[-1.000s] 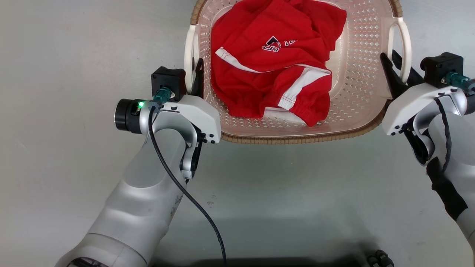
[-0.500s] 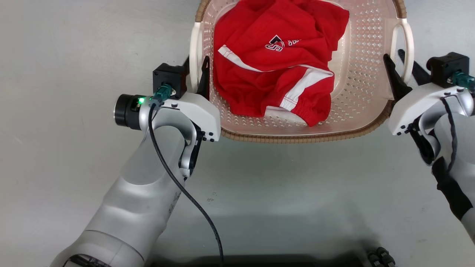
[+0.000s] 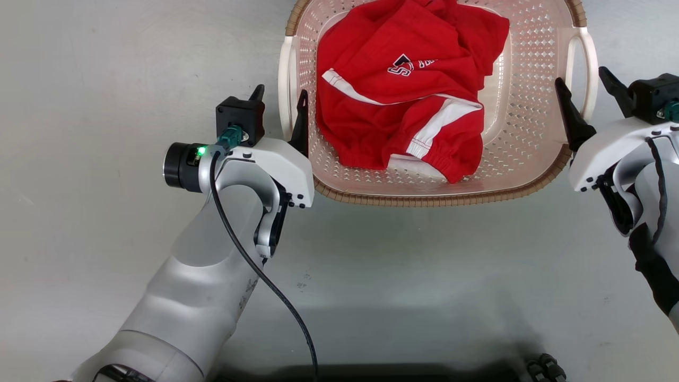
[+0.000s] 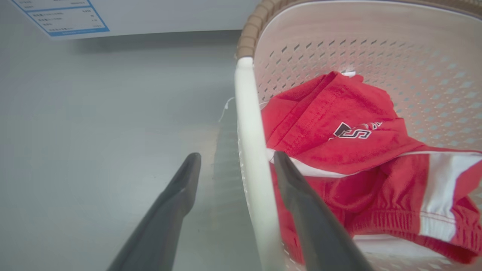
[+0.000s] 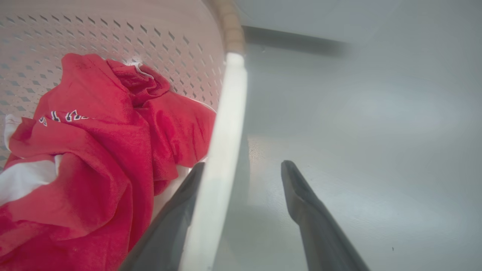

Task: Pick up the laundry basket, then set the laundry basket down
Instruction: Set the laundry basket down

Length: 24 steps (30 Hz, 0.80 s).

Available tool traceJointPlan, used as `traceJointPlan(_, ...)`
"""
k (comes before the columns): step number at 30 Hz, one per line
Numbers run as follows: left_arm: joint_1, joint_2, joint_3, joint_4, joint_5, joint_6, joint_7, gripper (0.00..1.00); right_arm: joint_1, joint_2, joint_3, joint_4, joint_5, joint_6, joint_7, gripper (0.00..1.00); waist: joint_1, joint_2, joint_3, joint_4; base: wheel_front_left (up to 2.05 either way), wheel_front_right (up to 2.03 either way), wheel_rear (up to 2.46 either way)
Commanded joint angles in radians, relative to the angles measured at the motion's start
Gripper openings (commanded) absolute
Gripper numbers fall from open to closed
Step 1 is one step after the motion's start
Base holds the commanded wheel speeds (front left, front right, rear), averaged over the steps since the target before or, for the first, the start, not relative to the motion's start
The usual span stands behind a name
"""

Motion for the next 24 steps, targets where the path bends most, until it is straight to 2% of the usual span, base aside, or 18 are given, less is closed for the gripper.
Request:
traceJointPlan(1, 0.000, 0.020, 0.008, -0.016, -0.010, 0.006, -0.010, 1.00, 0.076, -0.006, 0.010, -0.001, -0.006, 0.003, -0.006, 1.00, 0.0000, 0.0000, 0.000, 0.000, 0.00, 0.00, 0.00)
traceJointPlan(11, -0.013, 0.020, -0.015, -0.029, -0.031, 0.015, -0.010, 1.00, 0.074, 0.005, 0.033, 0.000, 0.009, 0.003, -0.006, 1.00, 0.0000, 0.0000, 0.004, -0.002, 0.00, 0.00, 0.00)
traceJointPlan(24, 0.009, 0.020, -0.007, -0.084, -0.044, 0.013, -0.010, 1.00, 0.075, 0.002, 0.017, -0.078, 0.002, 0.003, -0.006, 1.00, 0.0000, 0.0000, -0.034, 0.001, 0.00, 0.00, 0.00)
